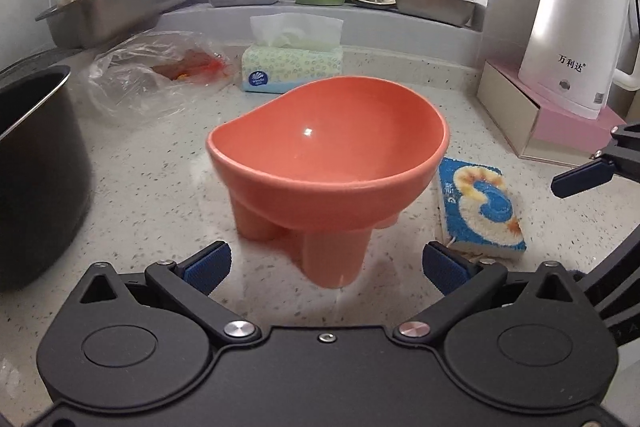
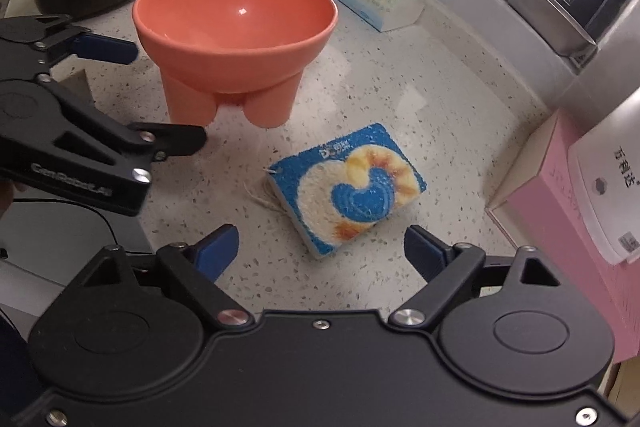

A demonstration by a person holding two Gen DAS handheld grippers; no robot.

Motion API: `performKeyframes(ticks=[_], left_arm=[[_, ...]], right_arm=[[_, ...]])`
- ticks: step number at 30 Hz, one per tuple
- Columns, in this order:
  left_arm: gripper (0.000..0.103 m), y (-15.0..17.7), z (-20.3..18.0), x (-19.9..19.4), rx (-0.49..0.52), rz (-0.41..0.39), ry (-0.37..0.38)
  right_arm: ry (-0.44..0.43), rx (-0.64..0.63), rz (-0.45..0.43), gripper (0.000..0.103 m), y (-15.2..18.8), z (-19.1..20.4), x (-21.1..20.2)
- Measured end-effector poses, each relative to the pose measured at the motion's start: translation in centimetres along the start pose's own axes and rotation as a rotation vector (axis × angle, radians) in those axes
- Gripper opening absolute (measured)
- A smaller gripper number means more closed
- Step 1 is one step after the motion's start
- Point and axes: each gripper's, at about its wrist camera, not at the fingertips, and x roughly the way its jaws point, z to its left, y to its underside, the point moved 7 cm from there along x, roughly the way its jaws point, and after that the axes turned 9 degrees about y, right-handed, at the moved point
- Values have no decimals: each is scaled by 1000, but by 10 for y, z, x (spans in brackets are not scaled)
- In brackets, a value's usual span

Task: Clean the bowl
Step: 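Move the left gripper to the orange bowl's foot and close on it, then grasp the blue sponge edge with the right gripper while the left gripper holds the bowl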

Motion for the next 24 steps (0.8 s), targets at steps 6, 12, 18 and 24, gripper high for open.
performKeyframes(ticks=[6, 12, 18, 24], left_arm=[[89, 4, -3, 16, -30, 18, 4], [81, 4, -4, 27, -28, 25, -13], [50, -3, -3, 33, -8, 14, -63], [38, -6, 1, 34, -26, 28, -72]], right_arm=[[-22, -5, -20, 92, -7, -3, 2], [-31, -2, -14, 92, -8, -8, 4], [-38, 3, -9, 92, -9, -9, 9], [-50, 4, -6, 92, -13, -6, 14]])
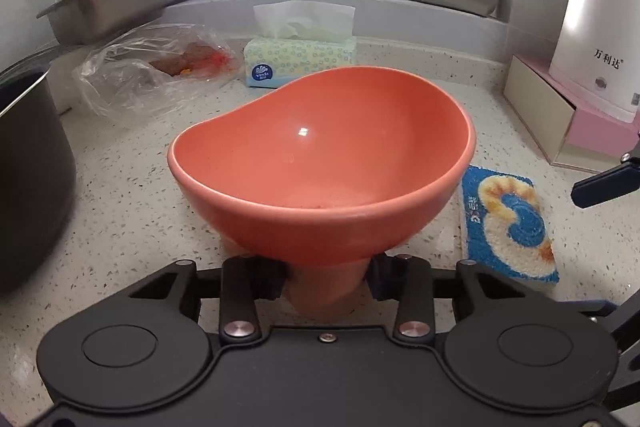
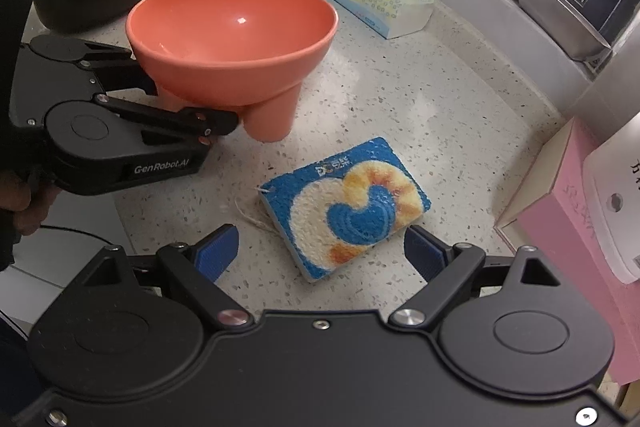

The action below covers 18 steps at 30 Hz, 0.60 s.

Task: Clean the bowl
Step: 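Grasp the blue sponge edge with the right gripper while the left gripper holds the bowl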

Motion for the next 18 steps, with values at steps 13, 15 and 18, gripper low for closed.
performKeyframes(ticks=[13, 15, 18], left_arm=[[38, -3, 2, 3, -1, 52, 21], [38, -3, 2, 3, 1, 53, 24], [38, -2, 3, 2, 7, 58, 29]], right_arm=[[-47, -42, 36, 64, -3, 9, 12], [-48, -64, 41, 64, -2, 11, 13], [-62, -35, 47, 64, -4, 9, 15]])
